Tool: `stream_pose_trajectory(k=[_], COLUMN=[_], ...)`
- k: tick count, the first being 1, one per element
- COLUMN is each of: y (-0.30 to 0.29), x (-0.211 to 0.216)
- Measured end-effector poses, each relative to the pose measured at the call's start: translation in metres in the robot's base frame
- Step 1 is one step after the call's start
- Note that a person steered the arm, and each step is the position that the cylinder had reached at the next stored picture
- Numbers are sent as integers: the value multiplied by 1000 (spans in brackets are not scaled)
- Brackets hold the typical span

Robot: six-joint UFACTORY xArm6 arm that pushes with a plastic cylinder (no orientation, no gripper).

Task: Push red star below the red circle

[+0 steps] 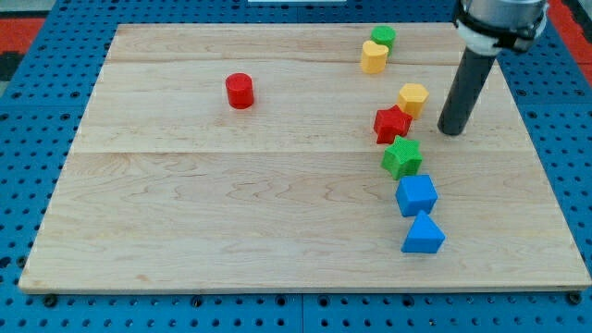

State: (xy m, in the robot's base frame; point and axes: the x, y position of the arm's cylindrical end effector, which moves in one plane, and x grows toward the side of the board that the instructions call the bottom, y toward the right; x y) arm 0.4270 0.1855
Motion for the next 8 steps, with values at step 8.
stream_pose_trajectory(k=[8], y=[-7], x=[-31])
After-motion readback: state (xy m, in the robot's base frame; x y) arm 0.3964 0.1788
